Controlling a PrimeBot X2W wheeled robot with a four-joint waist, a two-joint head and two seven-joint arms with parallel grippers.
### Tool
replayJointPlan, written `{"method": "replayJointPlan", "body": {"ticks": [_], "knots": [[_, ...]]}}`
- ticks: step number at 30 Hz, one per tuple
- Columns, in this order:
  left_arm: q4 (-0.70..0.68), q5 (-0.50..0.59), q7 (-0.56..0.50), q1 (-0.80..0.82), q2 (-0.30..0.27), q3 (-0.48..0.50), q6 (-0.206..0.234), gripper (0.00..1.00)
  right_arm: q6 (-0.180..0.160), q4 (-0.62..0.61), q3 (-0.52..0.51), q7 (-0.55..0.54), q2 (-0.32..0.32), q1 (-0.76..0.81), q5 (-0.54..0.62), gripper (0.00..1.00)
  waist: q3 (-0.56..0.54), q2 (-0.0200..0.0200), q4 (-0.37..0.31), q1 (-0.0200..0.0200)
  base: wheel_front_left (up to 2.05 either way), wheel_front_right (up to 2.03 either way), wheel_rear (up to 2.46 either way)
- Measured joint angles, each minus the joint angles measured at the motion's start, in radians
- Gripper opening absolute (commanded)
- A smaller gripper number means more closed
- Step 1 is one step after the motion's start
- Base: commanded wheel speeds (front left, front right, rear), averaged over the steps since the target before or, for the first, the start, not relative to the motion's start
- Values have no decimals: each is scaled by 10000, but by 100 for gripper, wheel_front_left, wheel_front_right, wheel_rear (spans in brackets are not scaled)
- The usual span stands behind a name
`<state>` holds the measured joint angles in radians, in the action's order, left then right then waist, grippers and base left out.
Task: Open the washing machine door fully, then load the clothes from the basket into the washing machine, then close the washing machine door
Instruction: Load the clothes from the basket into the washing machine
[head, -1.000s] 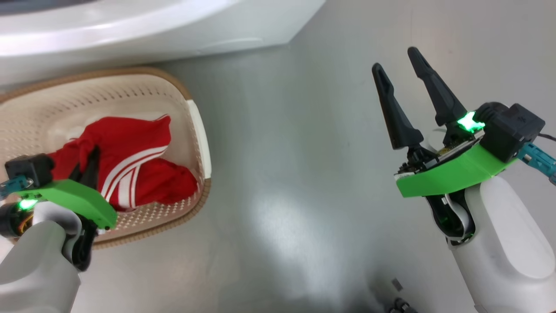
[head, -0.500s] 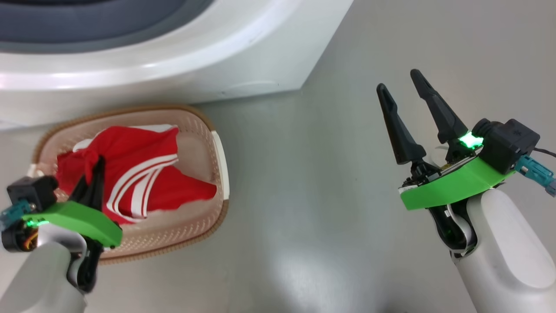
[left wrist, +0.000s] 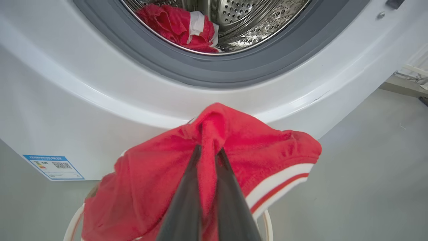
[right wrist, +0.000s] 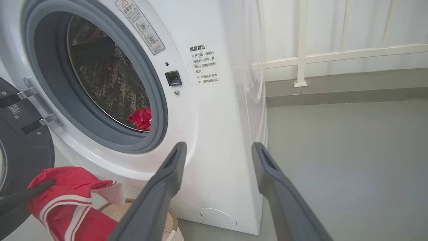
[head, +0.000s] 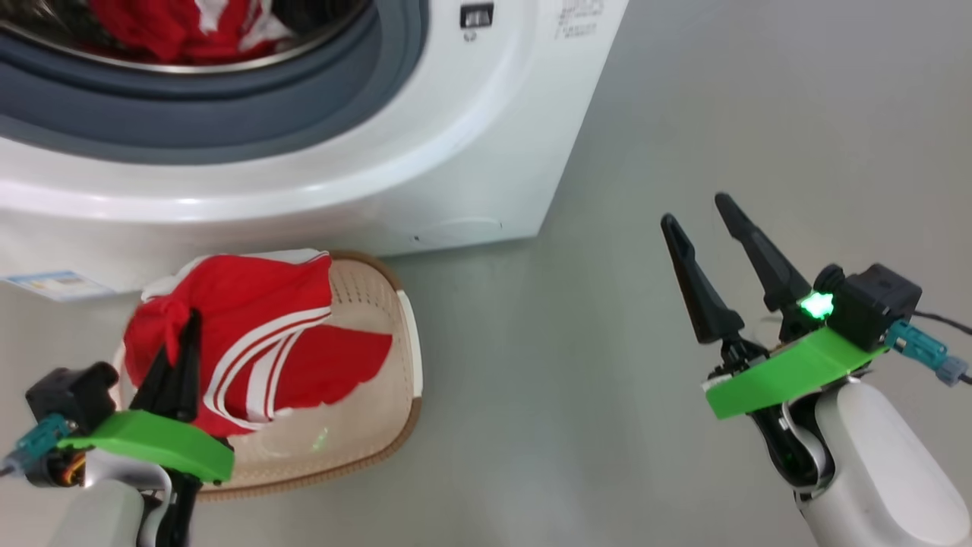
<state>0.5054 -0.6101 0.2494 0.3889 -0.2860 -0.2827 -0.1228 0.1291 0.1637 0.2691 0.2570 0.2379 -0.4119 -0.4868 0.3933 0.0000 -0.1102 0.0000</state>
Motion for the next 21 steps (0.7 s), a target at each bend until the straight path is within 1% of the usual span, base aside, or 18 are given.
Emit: {"method": "replayJointPlan", "body": {"ticks": [10, 21], "knots": [[-1714, 629, 0, -1058, 173, 351, 334, 0, 0, 146, 8, -2, 128, 533, -107, 100, -1105, 0, 190, 0, 0, 0, 0], [-3611, 882, -4, -1945, 140, 533, 1041, 0, 0, 178, -75, -2, 153, 1035, -167, 100, -1889, 0, 332, 0, 0, 0, 0]]}}
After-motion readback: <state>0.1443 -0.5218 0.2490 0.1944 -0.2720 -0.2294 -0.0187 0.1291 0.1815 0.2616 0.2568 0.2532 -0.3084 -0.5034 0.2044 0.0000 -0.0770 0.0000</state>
